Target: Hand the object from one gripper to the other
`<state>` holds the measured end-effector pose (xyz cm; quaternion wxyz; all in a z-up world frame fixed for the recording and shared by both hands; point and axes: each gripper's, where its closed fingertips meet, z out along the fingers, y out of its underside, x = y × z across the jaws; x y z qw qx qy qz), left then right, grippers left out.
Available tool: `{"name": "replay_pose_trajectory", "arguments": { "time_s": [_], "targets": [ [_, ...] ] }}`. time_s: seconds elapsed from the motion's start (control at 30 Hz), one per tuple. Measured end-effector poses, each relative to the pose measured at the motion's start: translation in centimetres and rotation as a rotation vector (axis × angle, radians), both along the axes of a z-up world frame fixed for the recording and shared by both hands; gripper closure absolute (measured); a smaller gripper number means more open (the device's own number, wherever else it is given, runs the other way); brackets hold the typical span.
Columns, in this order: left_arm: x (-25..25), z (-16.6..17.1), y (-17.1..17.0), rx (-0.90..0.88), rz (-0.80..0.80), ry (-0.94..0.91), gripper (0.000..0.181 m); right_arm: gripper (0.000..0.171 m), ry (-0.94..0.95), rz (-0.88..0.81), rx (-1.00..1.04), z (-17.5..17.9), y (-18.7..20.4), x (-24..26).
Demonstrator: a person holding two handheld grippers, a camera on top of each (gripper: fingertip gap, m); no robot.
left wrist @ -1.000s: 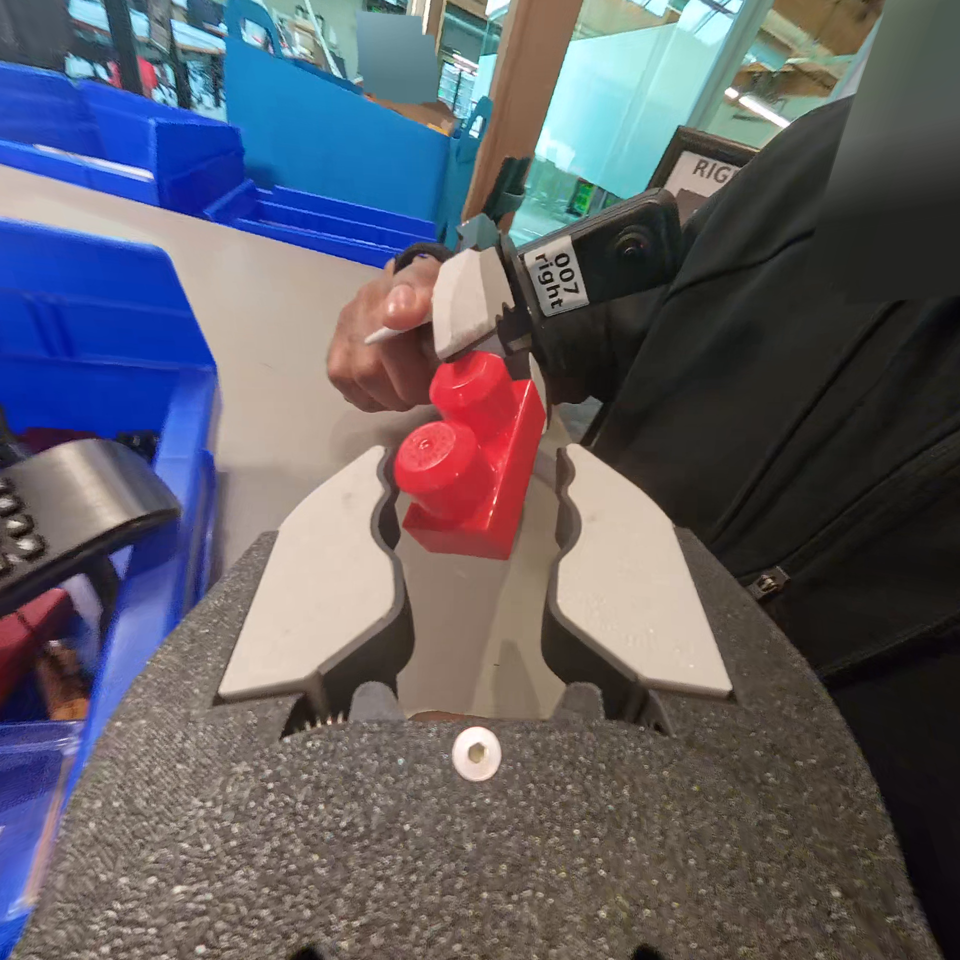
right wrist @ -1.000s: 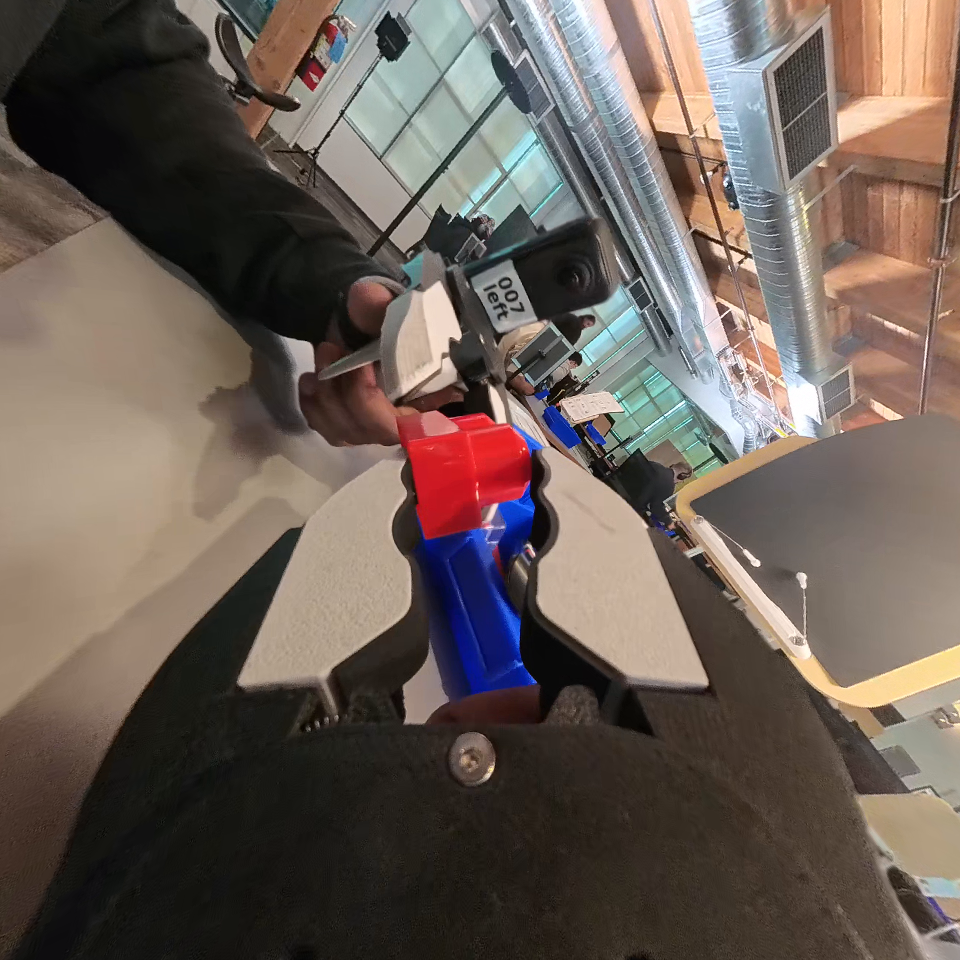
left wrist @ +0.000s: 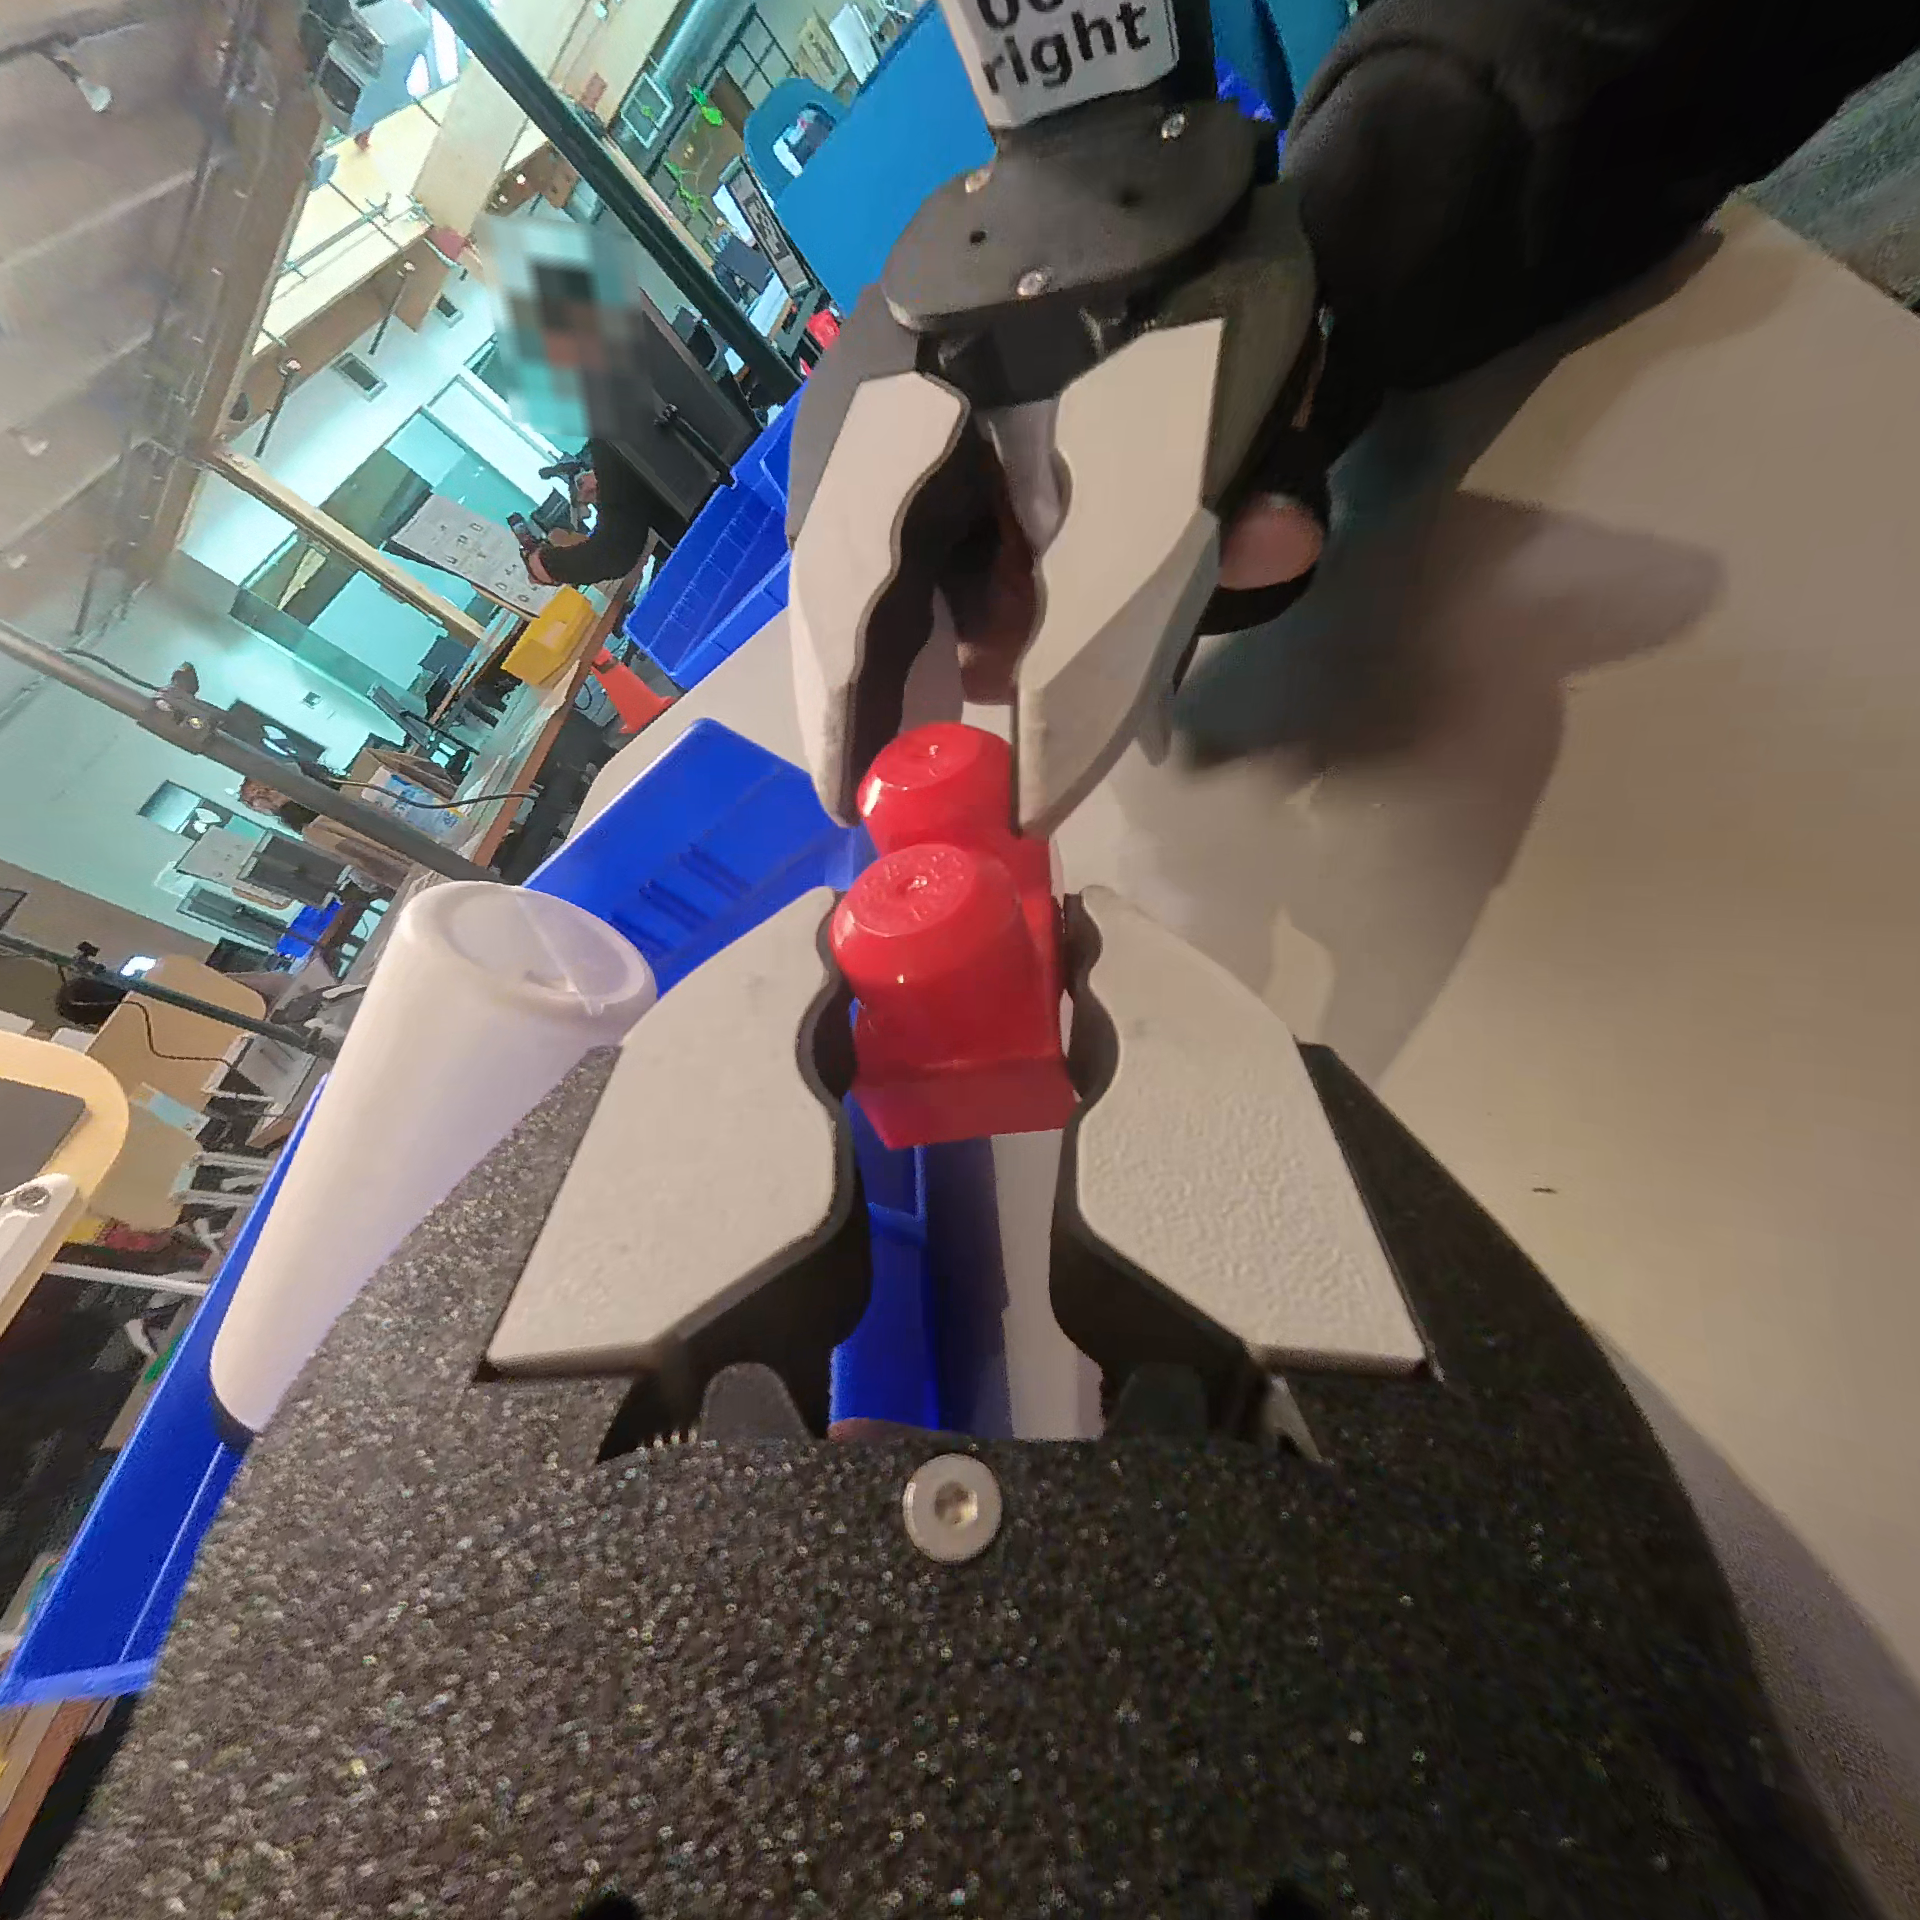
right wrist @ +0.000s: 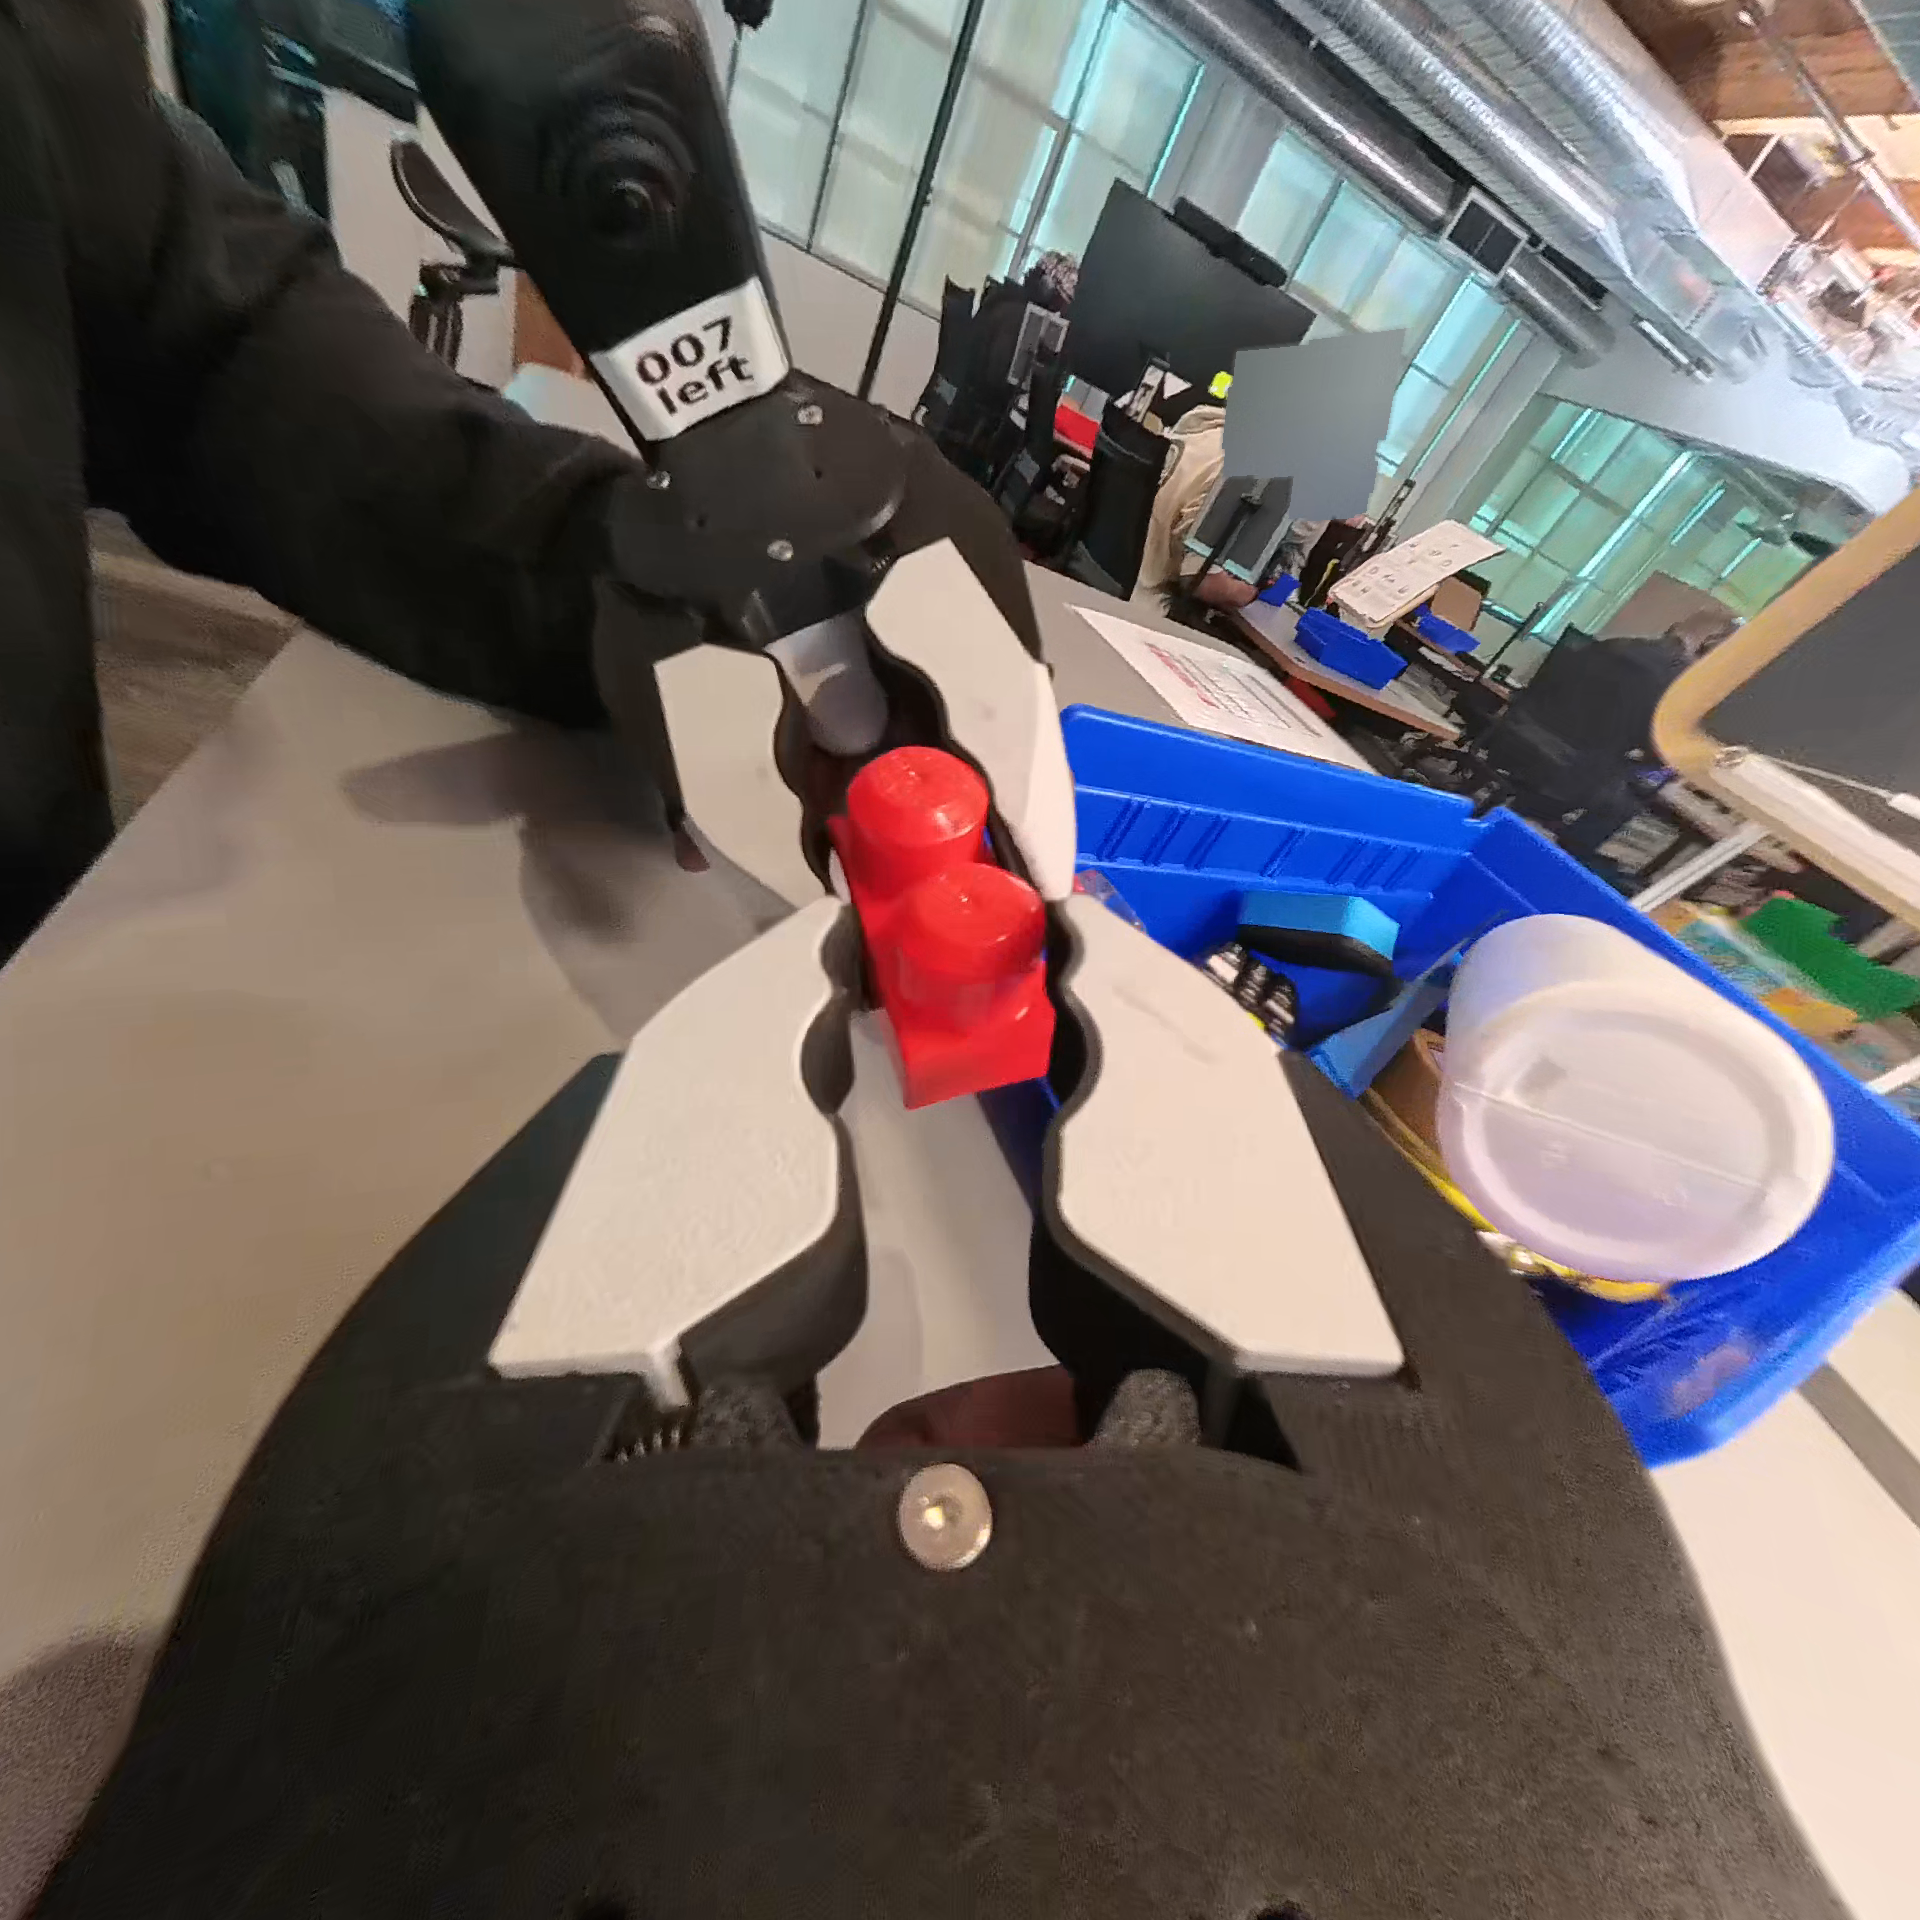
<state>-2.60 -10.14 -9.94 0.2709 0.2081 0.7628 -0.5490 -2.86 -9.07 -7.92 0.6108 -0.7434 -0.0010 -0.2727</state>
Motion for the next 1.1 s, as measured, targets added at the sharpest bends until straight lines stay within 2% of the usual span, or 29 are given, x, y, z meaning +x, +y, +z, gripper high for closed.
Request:
{"name": "replay_pose_trajectory", "arguments": {
  "time_s": [0.03,0.23,0.37,0.67,0.8,0.97,1.1],
  "targets": [
    [0.2,-0.1,0.0,0.004,0.012,-0.005,0.143,0.143,-0.017,-0.014,-0.014,-0.1,-0.1,0.2],
    [1.0,-0.2,0.1,0.000,0.050,0.105,0.139,0.143,-0.092,-0.050,-0.030,0.2,-0.3,0.6],
    [1.5,1.2,0.5,-0.069,0.051,0.176,0.130,0.143,-0.045,-0.054,0.031,1.2,-0.9,1.0],
    [0.8,2.4,0.7,-0.096,0.059,-0.279,0.117,0.143,0.417,0.030,0.216,1.6,-1.8,2.0],
    [0.2,1.8,0.5,-0.067,0.038,-0.462,0.119,0.143,0.609,0.110,0.209,0.4,-1.2,1.3],
    [-0.3,0.2,0.2,0.006,0.015,-0.493,0.134,0.143,0.657,0.136,0.168,-0.8,-0.5,0.7],
    [0.8,0.1,0.2,0.025,0.087,-0.398,0.134,0.142,0.525,0.049,0.139,-0.7,-0.9,1.7]
  ]
}}
